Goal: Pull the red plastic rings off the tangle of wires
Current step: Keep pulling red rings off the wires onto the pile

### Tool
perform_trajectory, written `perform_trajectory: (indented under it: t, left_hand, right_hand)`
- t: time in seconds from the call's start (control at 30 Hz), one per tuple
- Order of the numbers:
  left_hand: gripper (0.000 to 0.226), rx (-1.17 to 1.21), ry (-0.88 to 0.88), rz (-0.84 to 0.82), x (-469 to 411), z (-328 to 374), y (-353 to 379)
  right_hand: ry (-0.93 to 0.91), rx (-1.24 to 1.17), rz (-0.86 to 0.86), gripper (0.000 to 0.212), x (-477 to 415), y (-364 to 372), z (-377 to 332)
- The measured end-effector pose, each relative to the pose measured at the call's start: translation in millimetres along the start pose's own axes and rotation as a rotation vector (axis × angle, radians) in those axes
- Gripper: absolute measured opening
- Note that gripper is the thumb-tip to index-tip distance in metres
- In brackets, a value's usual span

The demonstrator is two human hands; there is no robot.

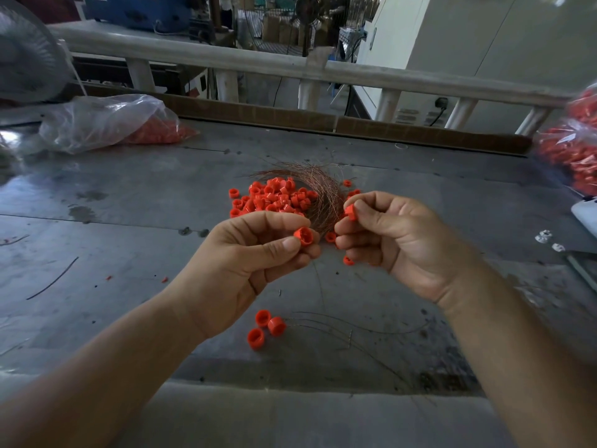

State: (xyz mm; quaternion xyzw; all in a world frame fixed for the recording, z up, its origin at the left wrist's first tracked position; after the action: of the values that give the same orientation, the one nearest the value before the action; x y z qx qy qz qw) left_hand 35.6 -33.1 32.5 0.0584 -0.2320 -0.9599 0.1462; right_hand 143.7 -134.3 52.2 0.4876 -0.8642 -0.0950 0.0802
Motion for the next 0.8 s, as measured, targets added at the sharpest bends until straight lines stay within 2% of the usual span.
perform_trajectory:
  t: [0.4,0.53,0.63,0.7,0.8]
  left_hand:
    - [0.02,-0.013,0.004,-0.016,0,1,1]
    - [0.02,-0.027,0.011,0.006,0,0,1]
    - [0.019,-0.079,0.043,0.064,0,1,-2]
    - [0.02,-0.13,0.065,0.088,0,2,-3]
    - [0.018,-0.166,0.083,0.108,0,3,-4]
  right_hand:
    - [-0.006,-0.017,-0.107,0.015,0,10,6]
    - [-0.069,0.129,-0.114,0.019,2,12,5]
    - [-0.229,0.353,-0.061,0.014,5,16,-1]
    - [-0.329,0.482,-0.035,0.024,7,20,-6]
    - [-0.381,0.532,-0.018,0.026,8,23,-6]
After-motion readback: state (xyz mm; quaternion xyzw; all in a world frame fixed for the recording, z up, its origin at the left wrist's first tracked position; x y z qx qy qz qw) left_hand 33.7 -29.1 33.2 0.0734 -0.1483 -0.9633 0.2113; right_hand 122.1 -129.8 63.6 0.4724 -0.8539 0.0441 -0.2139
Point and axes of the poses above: each hand's wrist, its own x-axis away from the middle knuckle, its own y-axis out of the palm, z = x × y, the point moved 6 cm from there along -x, towards the middle knuckle, and after that the axes turned 3 degrees about -z, right-handed, at the moved point
